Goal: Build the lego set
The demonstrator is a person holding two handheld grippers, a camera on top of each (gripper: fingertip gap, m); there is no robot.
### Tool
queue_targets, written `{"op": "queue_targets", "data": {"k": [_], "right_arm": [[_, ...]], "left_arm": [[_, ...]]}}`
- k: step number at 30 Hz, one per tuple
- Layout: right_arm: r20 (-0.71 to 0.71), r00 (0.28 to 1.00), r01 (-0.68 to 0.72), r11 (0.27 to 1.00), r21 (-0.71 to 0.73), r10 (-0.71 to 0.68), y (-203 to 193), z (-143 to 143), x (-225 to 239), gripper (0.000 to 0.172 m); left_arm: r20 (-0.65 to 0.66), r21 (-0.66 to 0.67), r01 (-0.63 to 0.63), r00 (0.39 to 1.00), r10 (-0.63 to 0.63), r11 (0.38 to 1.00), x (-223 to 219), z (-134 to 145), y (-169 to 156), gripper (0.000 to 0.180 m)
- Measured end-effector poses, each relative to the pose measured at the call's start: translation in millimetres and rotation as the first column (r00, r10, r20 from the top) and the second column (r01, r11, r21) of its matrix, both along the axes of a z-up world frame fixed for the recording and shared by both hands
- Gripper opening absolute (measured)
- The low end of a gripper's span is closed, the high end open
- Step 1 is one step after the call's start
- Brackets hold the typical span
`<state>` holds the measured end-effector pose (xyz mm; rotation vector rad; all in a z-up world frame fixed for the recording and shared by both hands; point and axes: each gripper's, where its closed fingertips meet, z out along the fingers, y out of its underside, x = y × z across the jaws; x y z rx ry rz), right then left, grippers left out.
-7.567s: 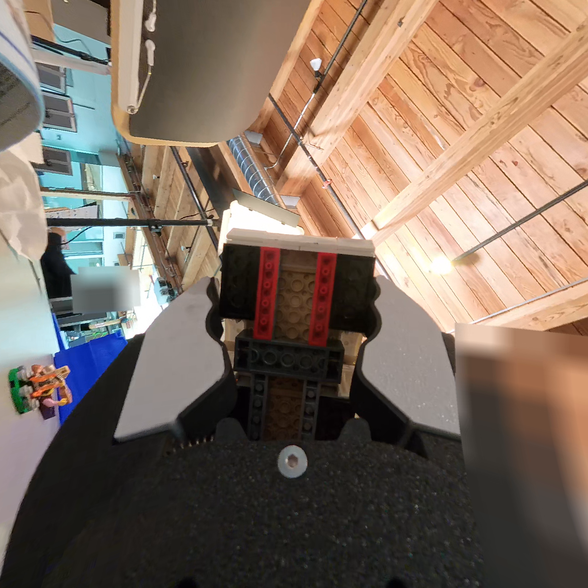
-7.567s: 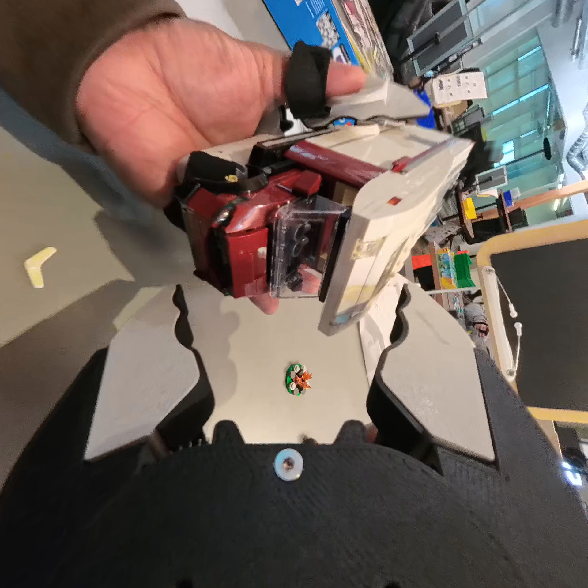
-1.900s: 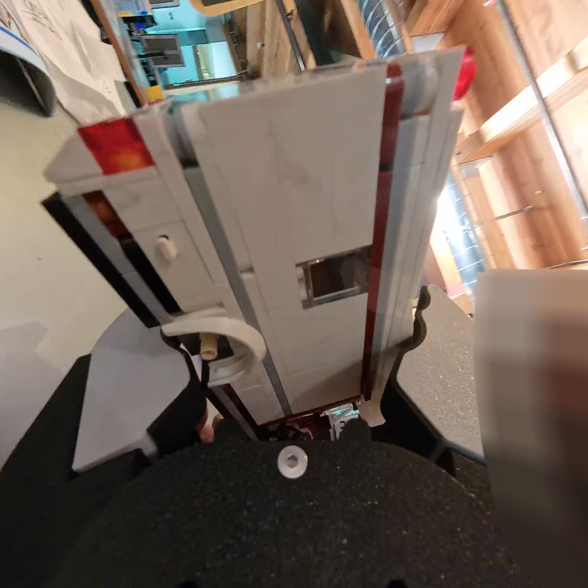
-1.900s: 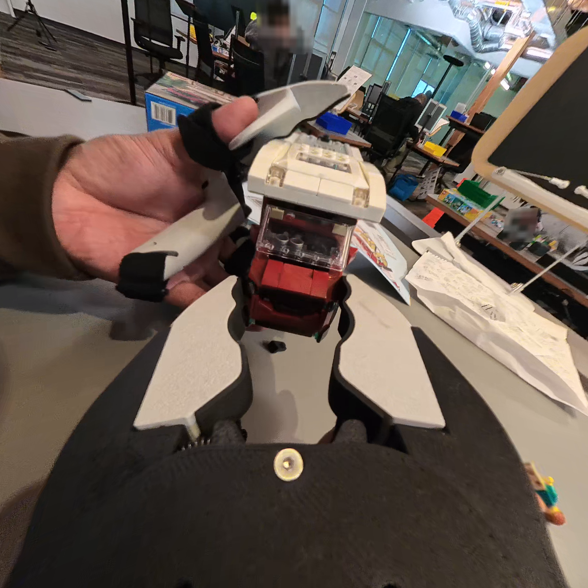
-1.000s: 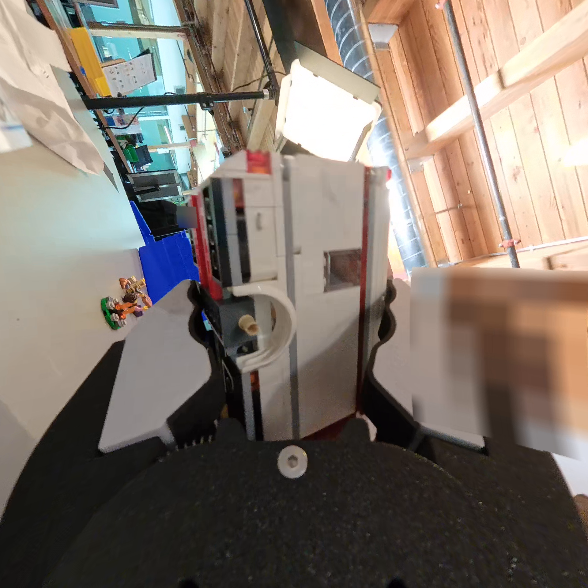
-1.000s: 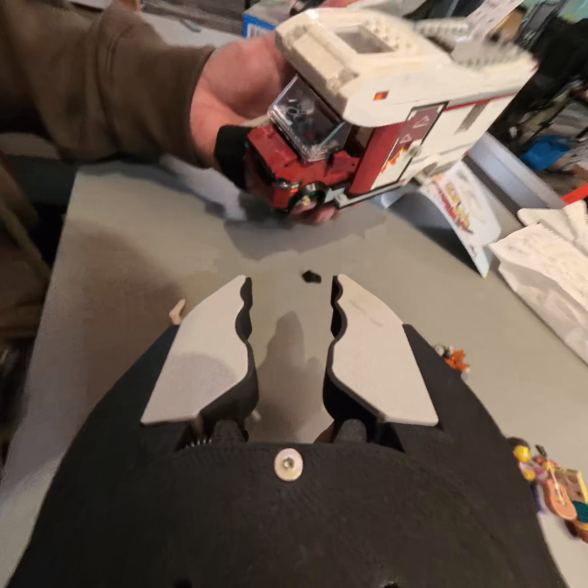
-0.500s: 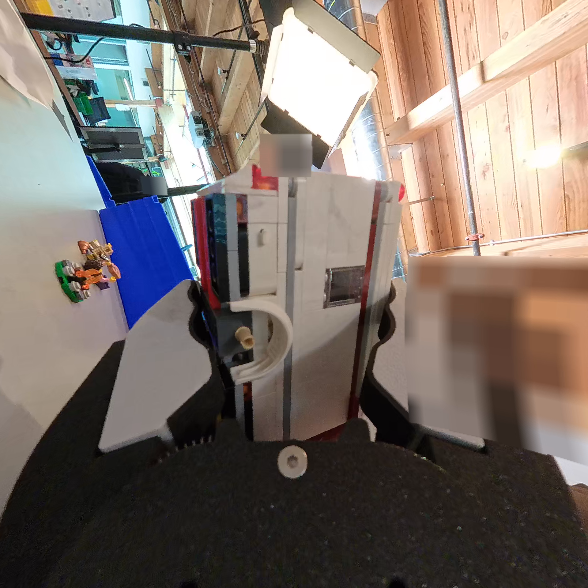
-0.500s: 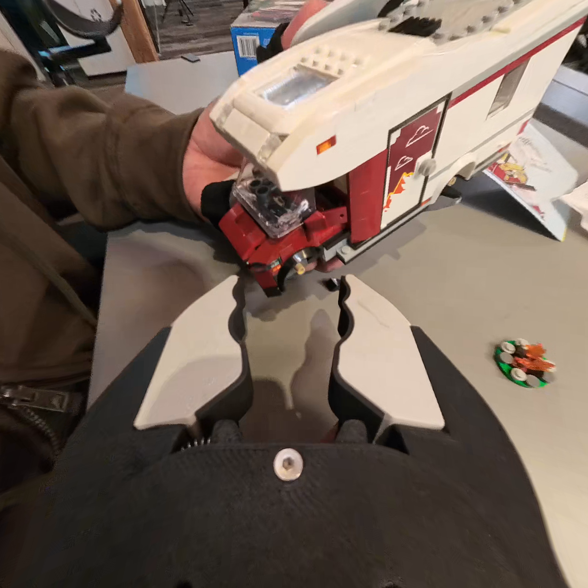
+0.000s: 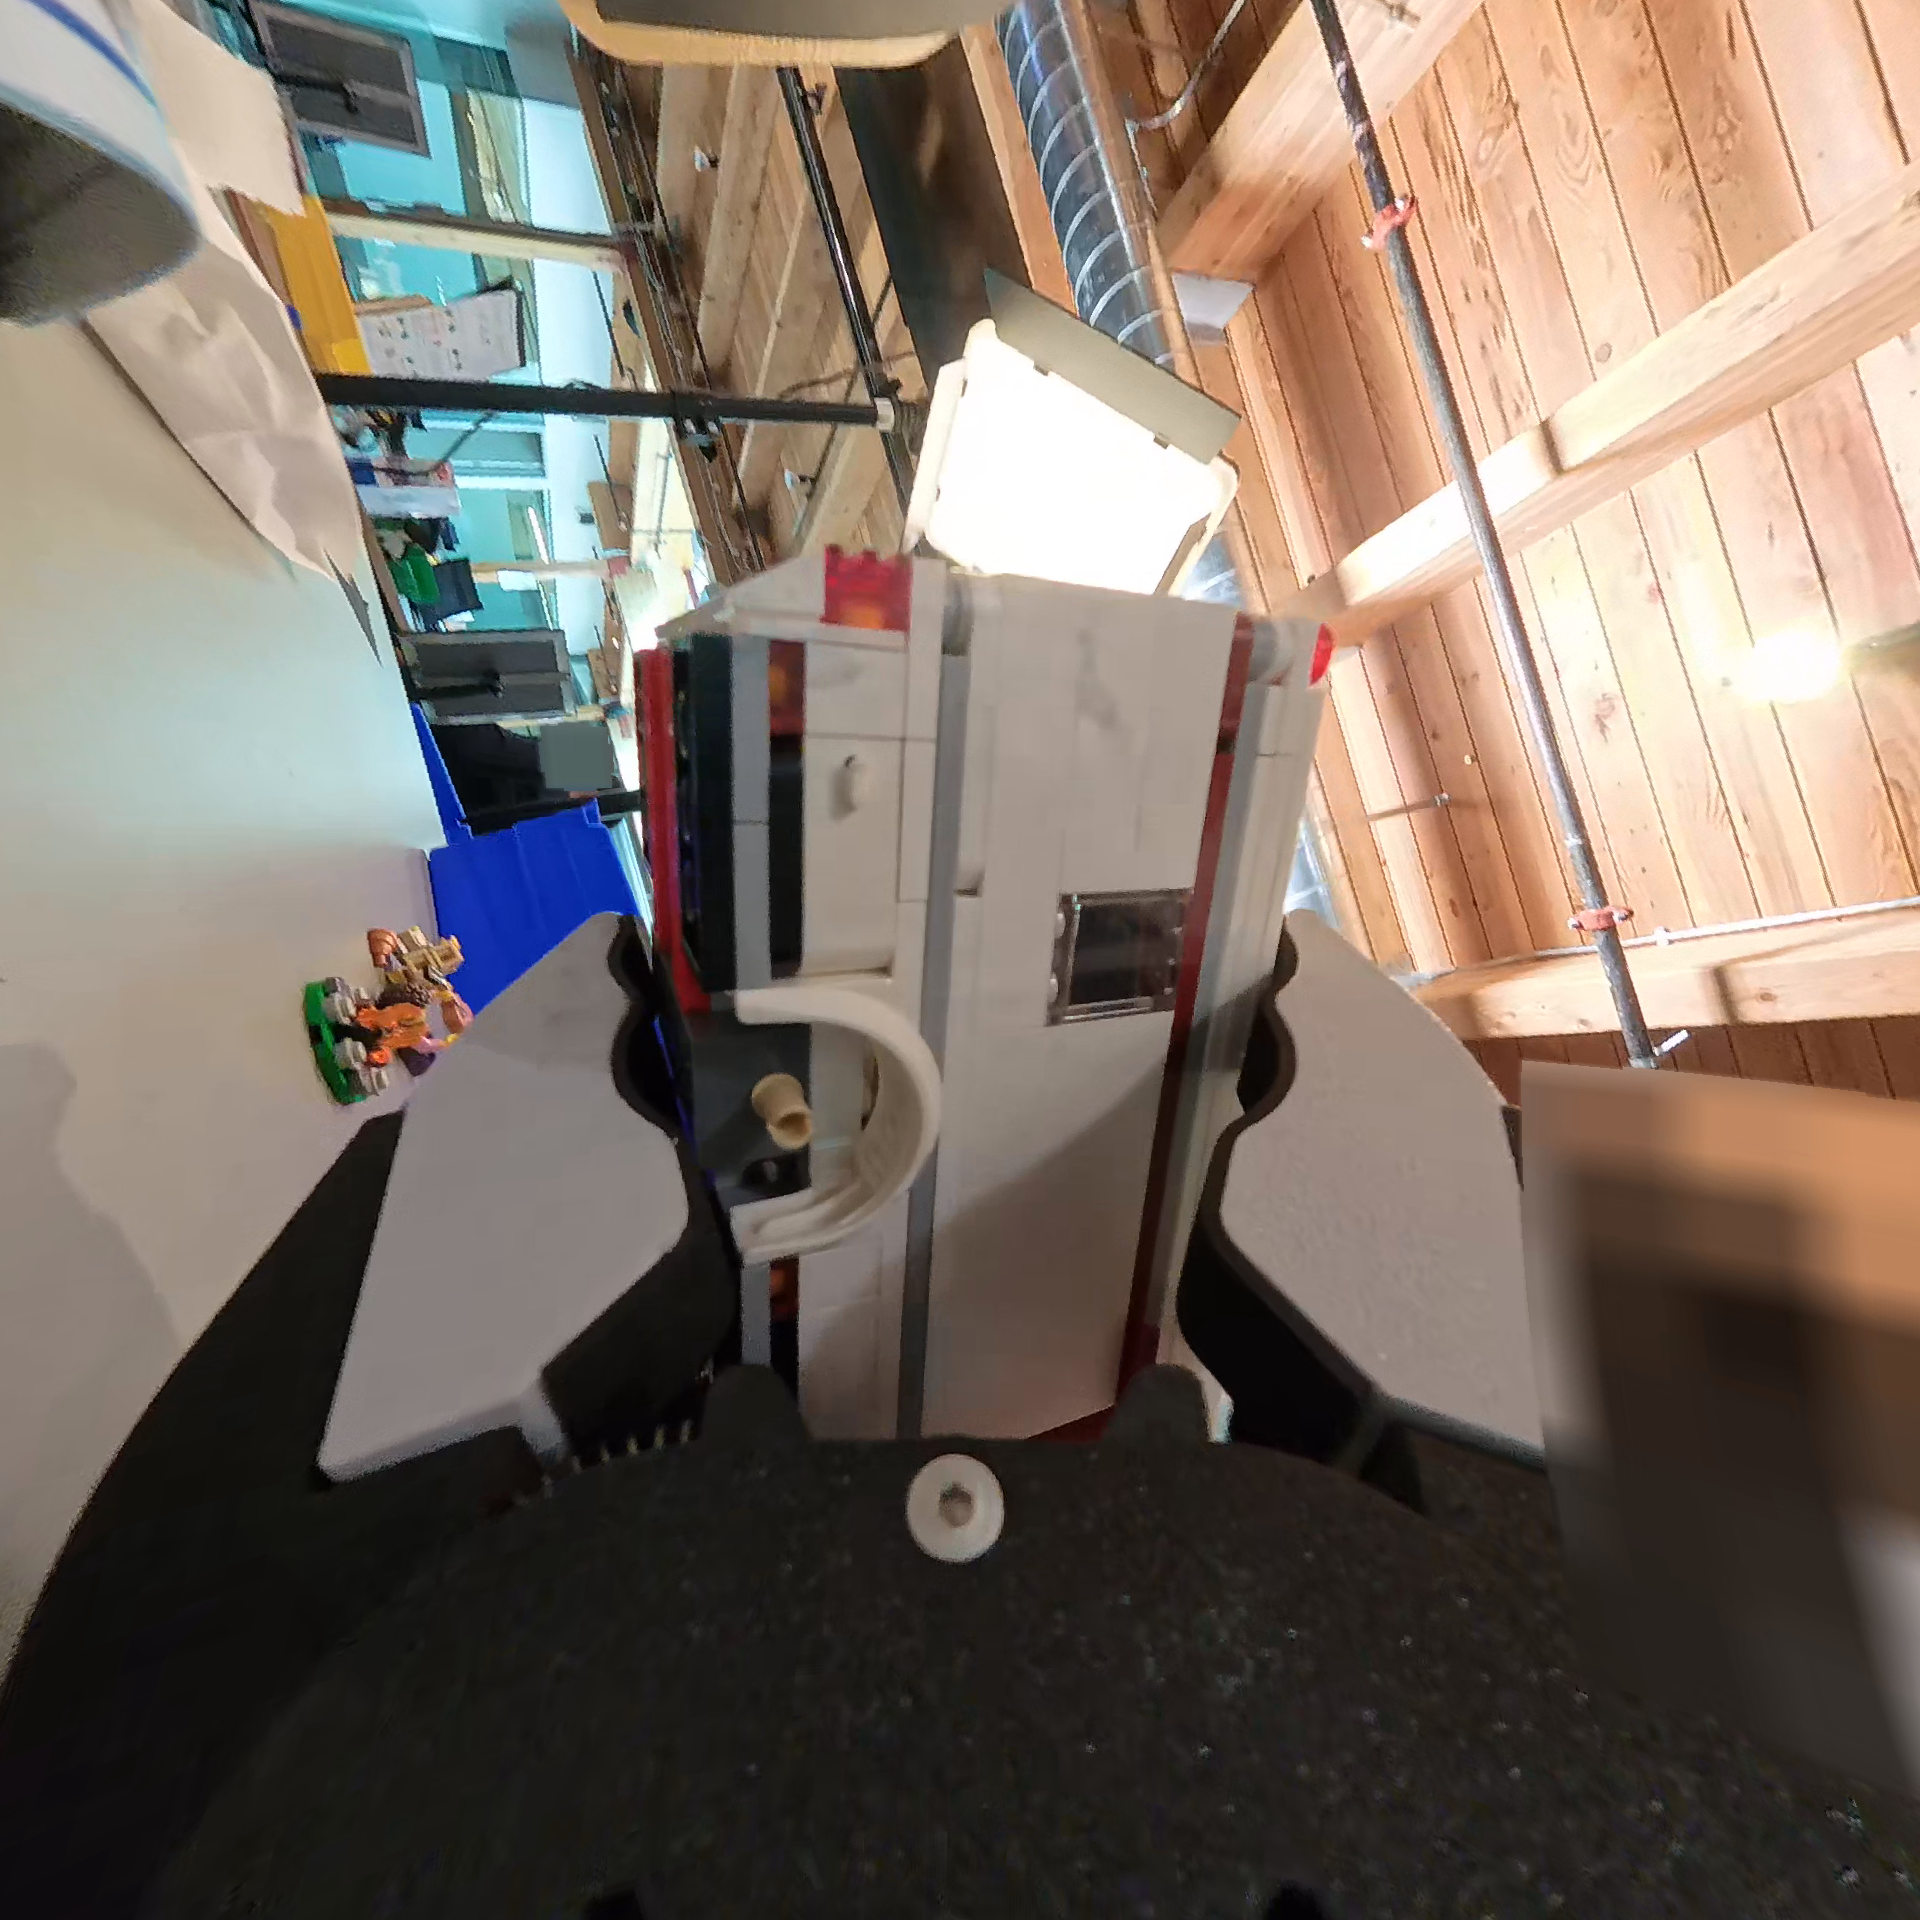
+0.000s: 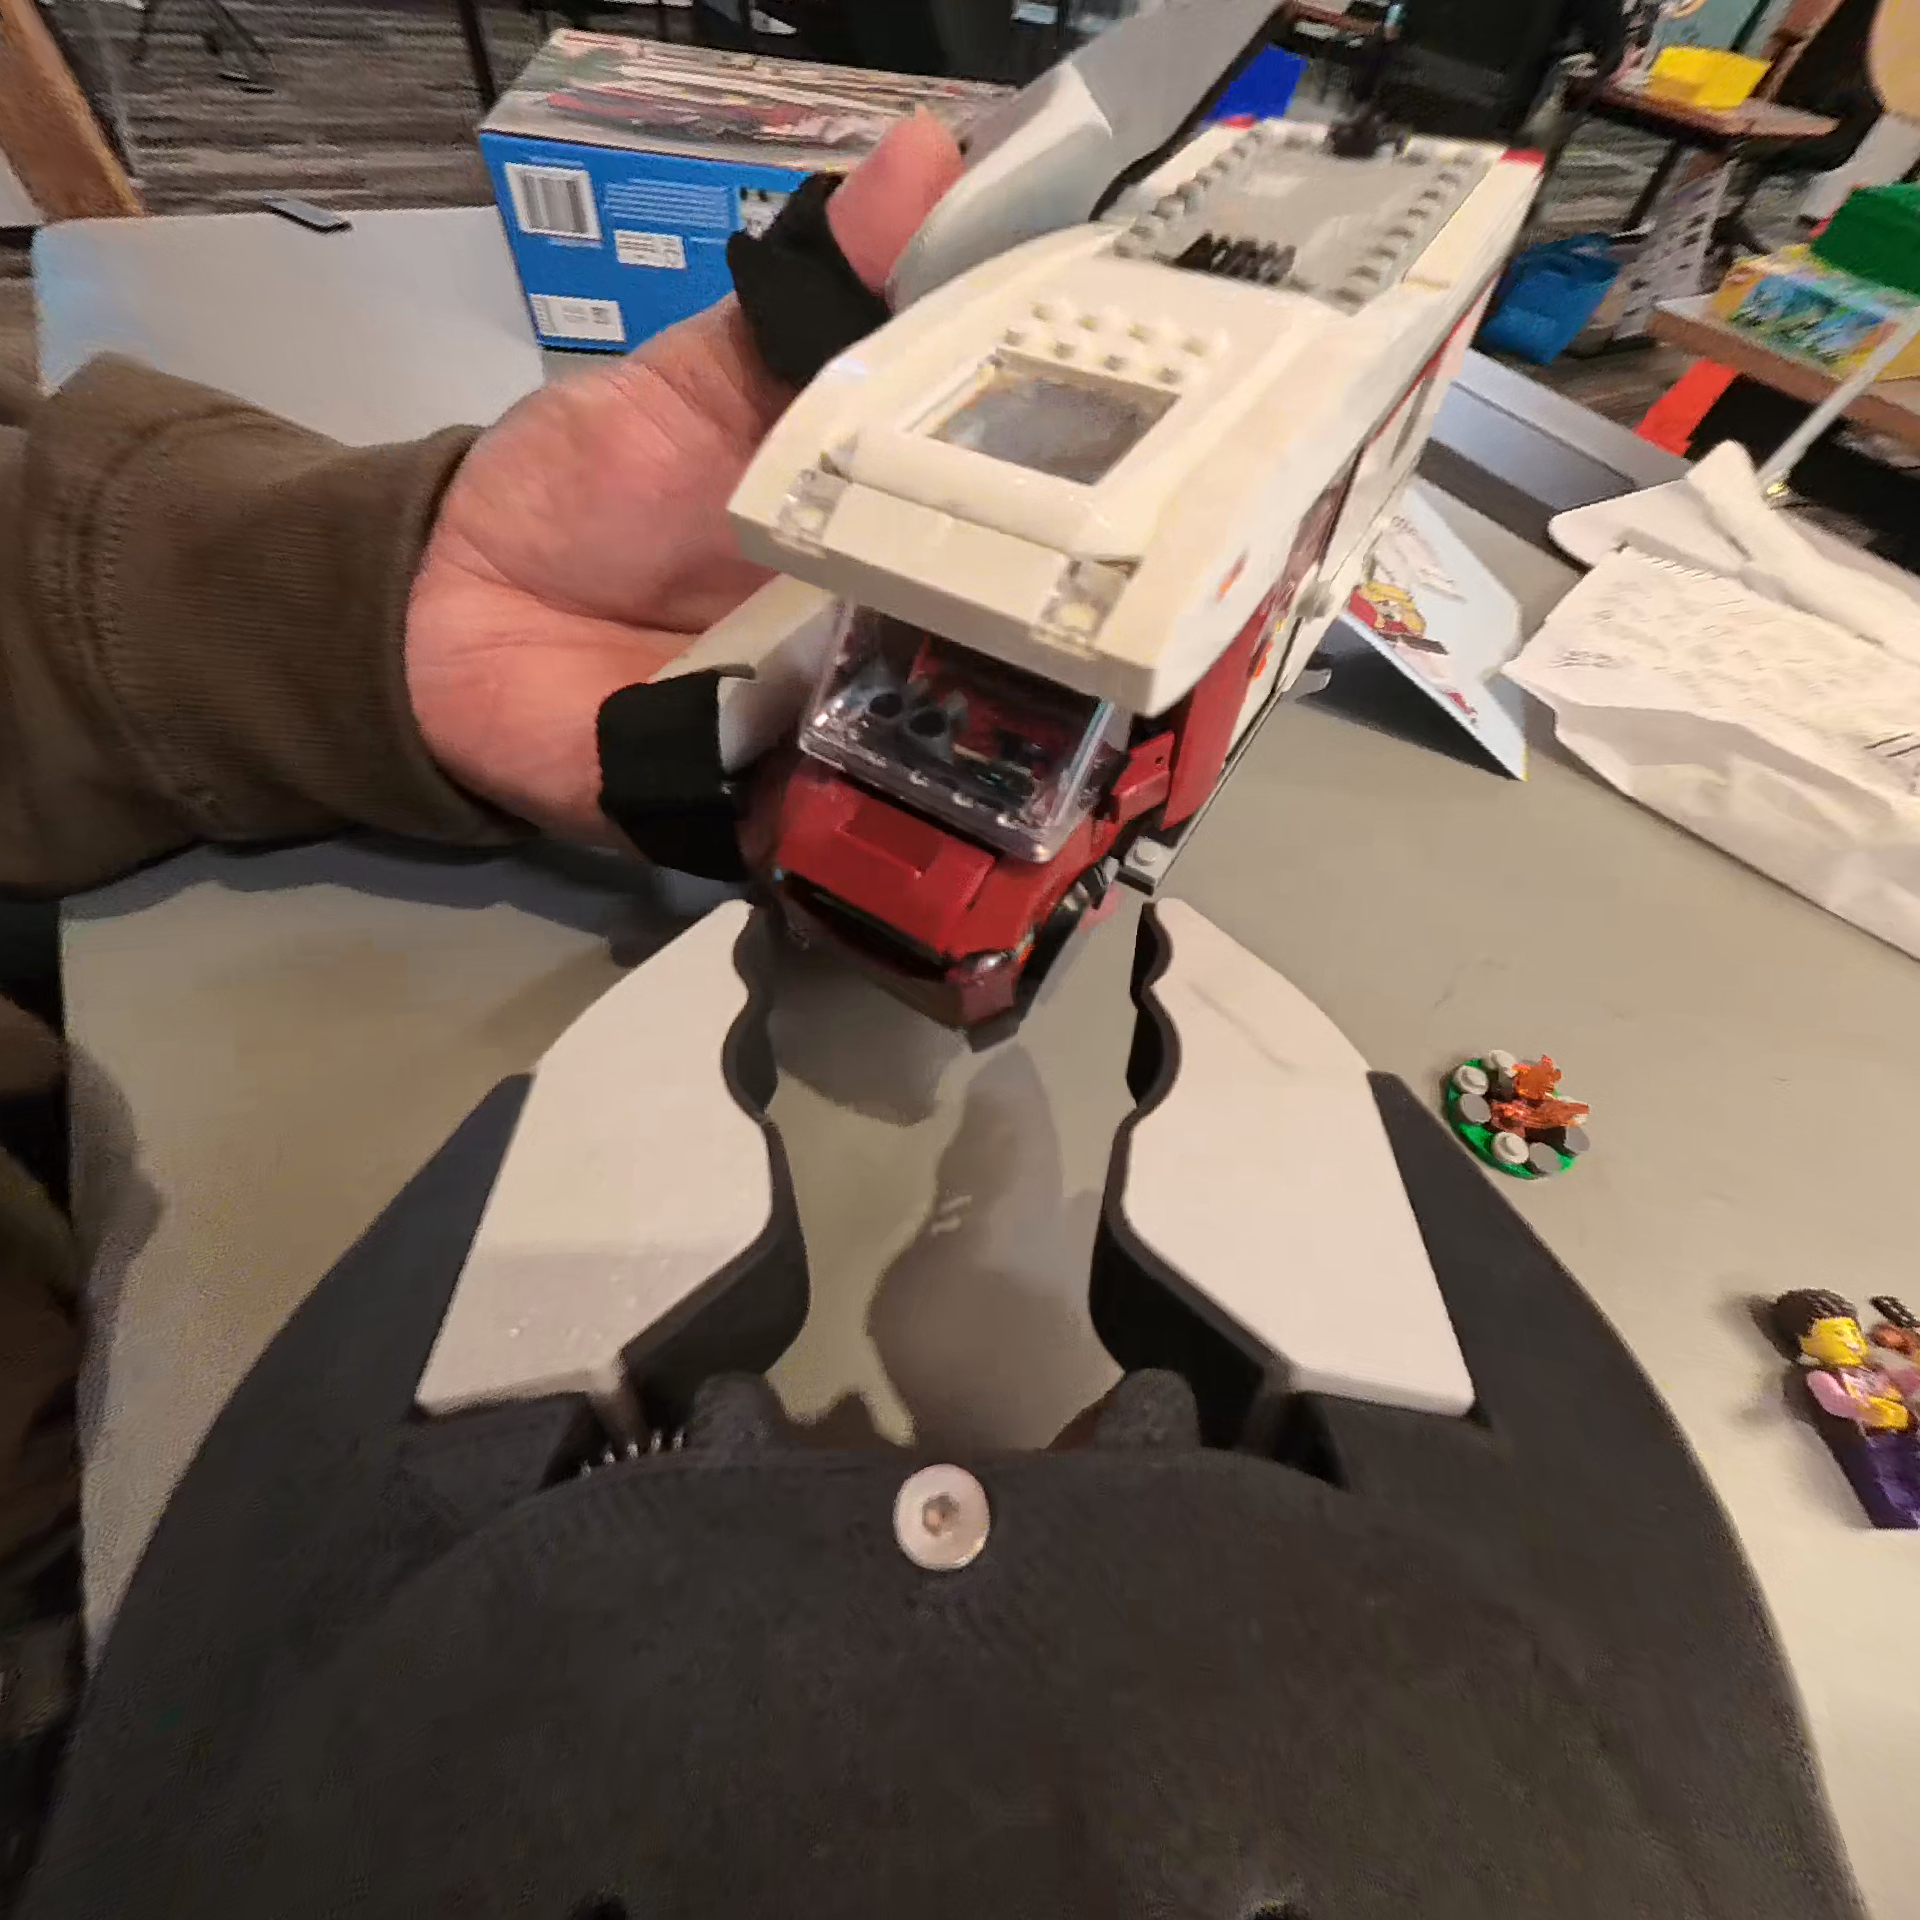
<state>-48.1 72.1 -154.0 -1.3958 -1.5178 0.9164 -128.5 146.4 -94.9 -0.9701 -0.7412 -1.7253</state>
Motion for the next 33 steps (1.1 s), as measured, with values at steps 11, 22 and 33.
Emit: {"op": "queue_targets", "data": {"k": [11, 22, 33], "right_arm": [[-0.07, 0.989, 0.133, 0.988, 0.077, -0.128, 4, 10, -11, 0.079], [-0.109, 0.992, 0.071, 0.988, 0.135, -0.057, 1, 15, -9, 0.069], [-0.057, 0.99, 0.14, 0.971, 0.195, -0.131, 4, 7, -15, 0.07]], "left_arm": [[0.047, -0.022, -0.128, 0.991, 0.129, 0.992, -13, 0, -4, 0.11], [0.095, 0.067, -0.076, 0.993, 0.069, 0.995, 5, 17, -13, 0.11], [-0.003, 0.05, -0.069, 0.998, 0.069, 0.996, 8, 15, -12, 0.111]]}}
